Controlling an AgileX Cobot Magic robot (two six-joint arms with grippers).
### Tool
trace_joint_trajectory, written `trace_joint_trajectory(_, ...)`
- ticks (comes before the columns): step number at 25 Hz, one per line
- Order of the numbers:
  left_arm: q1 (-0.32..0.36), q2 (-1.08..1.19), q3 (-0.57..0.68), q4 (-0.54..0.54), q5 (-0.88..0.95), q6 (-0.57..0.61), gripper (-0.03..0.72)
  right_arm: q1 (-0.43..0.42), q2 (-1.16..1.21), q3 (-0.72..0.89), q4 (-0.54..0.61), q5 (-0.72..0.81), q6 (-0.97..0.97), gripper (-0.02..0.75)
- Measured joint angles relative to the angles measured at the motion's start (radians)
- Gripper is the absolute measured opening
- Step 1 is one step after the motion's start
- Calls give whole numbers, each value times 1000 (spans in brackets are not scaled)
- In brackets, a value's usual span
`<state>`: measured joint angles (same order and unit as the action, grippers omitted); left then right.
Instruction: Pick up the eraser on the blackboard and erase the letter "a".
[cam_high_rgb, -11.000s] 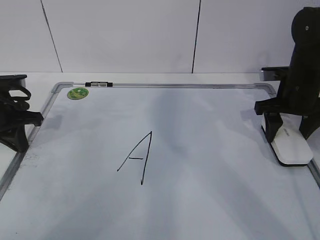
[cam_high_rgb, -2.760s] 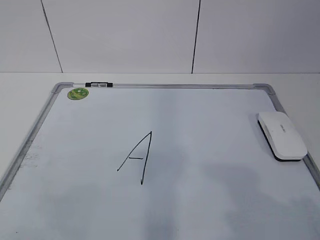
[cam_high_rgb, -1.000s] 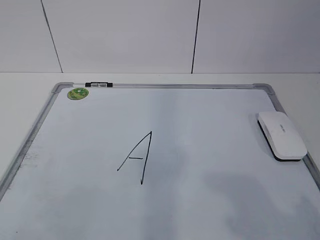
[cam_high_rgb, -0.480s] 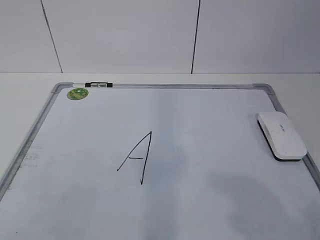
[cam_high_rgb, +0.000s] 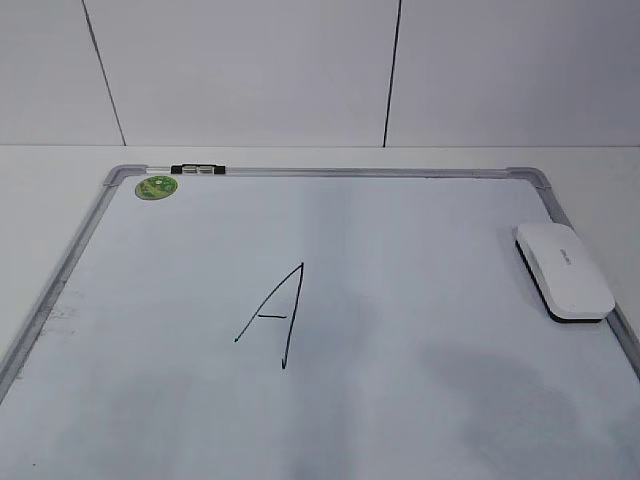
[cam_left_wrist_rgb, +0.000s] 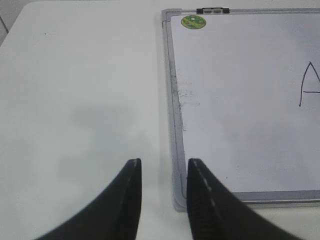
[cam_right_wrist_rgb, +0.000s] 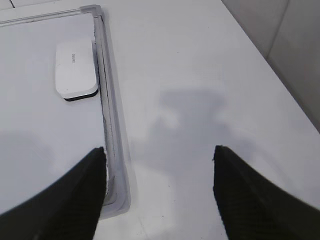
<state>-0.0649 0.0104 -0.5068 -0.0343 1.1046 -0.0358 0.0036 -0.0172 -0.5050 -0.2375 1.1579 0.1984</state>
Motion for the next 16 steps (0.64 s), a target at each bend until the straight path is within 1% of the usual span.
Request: trace_joint_trajectory(16, 0, 0, 0, 0, 0, 0, 235, 0, 0, 0, -2, 0, -2, 540)
